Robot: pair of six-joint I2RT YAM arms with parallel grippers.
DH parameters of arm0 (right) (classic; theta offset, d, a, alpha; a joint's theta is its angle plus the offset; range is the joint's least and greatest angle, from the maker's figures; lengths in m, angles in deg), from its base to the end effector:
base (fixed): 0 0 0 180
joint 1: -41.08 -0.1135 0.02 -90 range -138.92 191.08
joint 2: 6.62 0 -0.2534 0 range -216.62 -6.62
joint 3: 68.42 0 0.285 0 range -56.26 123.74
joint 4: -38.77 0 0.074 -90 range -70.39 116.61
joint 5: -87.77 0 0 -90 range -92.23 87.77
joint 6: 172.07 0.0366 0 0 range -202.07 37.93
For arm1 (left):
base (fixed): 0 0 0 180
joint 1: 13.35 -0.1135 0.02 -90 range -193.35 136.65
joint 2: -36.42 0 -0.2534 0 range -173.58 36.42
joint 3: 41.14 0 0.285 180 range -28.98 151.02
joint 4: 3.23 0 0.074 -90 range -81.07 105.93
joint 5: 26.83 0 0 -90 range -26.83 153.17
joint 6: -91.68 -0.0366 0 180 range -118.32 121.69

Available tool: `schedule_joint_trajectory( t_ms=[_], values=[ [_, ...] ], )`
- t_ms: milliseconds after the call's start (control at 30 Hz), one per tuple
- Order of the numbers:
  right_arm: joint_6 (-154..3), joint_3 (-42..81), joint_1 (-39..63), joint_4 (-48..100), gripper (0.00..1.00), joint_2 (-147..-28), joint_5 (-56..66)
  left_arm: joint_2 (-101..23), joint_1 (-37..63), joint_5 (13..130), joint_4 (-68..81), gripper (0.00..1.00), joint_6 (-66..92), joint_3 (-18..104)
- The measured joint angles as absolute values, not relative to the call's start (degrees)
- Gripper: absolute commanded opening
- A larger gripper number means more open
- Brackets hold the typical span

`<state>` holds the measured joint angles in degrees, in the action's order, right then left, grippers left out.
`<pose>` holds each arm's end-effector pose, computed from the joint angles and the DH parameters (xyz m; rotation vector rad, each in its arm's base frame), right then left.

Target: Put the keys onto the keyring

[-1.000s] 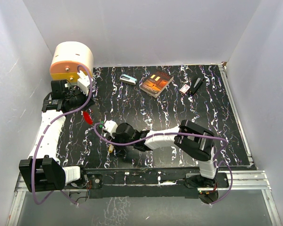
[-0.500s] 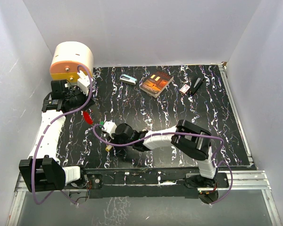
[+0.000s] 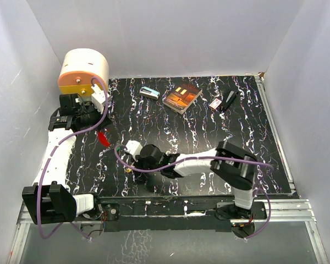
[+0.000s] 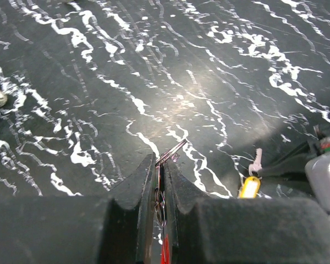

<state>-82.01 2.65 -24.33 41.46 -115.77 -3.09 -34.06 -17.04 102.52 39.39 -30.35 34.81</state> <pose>0.1743 0.3795 0.1131 -1.2121 1.9061 0.6163 0.3014 -0.0038 0.3177 0.8538 1.8957 -0.3847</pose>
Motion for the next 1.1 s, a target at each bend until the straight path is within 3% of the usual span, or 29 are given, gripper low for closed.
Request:
schedule_joint_trajectory(
  t_ms=[433,1100],
  values=[
    [-78.84,-4.21,-24.33,40.70,0.08,-85.69,-9.58,-33.62,-14.98,116.12,47.28,0.00,-33.91,36.58],
    [-74.67,14.22,-24.33,34.42,0.08,-97.06,-15.64,-30.32,-11.35,114.68,47.56,0.00,-28.55,34.59]
  ],
)
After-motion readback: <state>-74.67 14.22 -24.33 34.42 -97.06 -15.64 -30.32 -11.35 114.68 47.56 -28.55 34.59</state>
